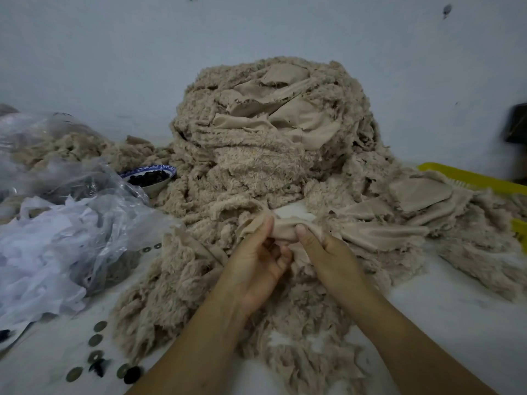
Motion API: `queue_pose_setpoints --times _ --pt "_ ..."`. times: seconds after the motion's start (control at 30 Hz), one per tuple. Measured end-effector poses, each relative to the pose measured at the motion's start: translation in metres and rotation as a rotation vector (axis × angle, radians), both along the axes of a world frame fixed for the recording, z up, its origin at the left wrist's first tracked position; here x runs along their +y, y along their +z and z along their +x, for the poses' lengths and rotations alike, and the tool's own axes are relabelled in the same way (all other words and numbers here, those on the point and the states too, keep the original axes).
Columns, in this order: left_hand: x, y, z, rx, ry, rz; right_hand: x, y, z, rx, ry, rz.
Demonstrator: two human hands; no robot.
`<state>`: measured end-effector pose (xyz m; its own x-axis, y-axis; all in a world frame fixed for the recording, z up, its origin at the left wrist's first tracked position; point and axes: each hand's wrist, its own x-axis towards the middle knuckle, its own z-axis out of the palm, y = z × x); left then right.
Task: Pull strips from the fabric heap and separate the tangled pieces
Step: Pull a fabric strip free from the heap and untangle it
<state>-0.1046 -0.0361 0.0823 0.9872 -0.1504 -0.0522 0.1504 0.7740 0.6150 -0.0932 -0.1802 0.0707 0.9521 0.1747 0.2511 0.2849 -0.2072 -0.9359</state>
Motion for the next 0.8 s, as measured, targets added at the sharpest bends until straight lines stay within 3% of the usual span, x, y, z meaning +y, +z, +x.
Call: queue_pose_setpoints --times 0.13,0.3,0.53,0.8 --pt "0.006 -0.003 0.006 0.08 0.171 -0.024 -0.006 0.001 0.002 0.036 -0.031 0.009" --pt "0.006 -0.007 0.007 0.086 0.217 0.151 -0.011 0.009 0.0 0.054 -0.076 0.054" --pt "-0.003 -0.003 -0.002 -0.089 -0.024 0.418 -0.013 0.007 0.0 0.024 -0.018 0.063" --pt "-0.003 -0.002 0.0 0.021 0.093 0.367 -0.007 0.007 -0.004 -0.001 0.112 -0.116"
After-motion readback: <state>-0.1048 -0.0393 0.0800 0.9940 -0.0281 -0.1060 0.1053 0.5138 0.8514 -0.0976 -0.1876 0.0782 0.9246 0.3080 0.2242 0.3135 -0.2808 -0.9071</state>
